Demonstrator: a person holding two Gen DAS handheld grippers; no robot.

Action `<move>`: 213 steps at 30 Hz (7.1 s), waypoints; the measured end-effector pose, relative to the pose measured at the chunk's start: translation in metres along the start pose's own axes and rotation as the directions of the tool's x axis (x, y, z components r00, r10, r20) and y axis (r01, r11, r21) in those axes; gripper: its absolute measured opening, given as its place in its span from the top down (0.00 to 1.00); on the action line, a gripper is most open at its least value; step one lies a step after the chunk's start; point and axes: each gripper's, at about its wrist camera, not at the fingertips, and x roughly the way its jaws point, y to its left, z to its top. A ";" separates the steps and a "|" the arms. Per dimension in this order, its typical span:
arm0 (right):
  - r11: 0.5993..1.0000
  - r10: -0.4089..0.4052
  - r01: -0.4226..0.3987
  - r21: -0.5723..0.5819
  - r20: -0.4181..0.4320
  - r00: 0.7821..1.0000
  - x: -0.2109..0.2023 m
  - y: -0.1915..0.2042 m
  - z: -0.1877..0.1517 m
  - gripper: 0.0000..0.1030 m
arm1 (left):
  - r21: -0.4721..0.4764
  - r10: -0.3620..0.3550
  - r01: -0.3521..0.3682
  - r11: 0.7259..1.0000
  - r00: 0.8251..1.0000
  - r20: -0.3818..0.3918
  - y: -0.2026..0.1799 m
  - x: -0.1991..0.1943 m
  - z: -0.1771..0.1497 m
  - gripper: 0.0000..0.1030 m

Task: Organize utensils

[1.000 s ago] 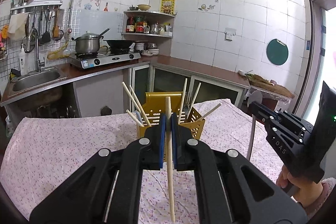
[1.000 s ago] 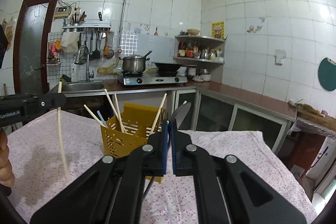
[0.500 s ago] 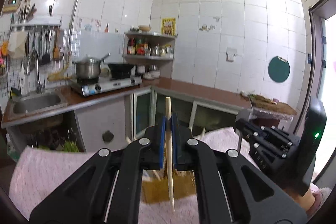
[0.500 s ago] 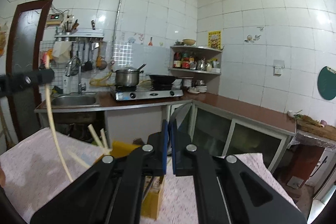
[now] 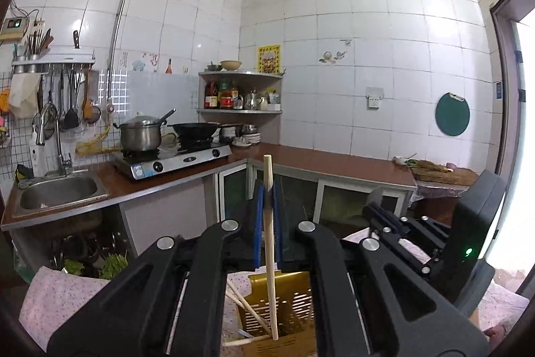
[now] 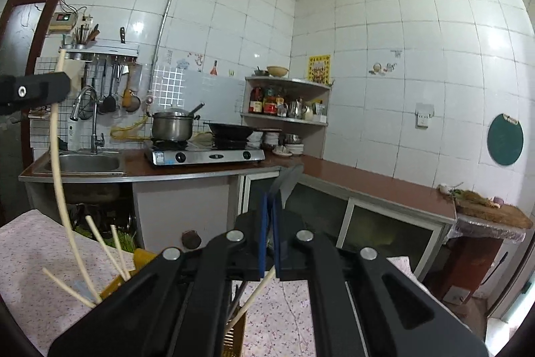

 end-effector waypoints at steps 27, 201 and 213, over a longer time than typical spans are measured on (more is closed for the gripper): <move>1.000 0.016 -0.016 -0.020 -0.047 0.999 0.024 0.003 -0.019 0.97 | -0.017 -0.027 0.027 0.999 0.999 -0.027 0.011 0.031 -0.024 0.96; 0.994 0.061 -0.043 0.097 -0.194 0.979 -0.274 -0.017 -0.155 0.04 | 0.026 0.307 -0.306 0.952 0.938 -0.160 -0.030 -0.246 -0.206 0.05; 0.994 0.060 -0.041 0.097 -0.199 0.978 -0.275 -0.017 -0.155 0.04 | 0.034 0.313 -0.312 0.950 0.936 -0.163 -0.031 -0.244 -0.209 0.05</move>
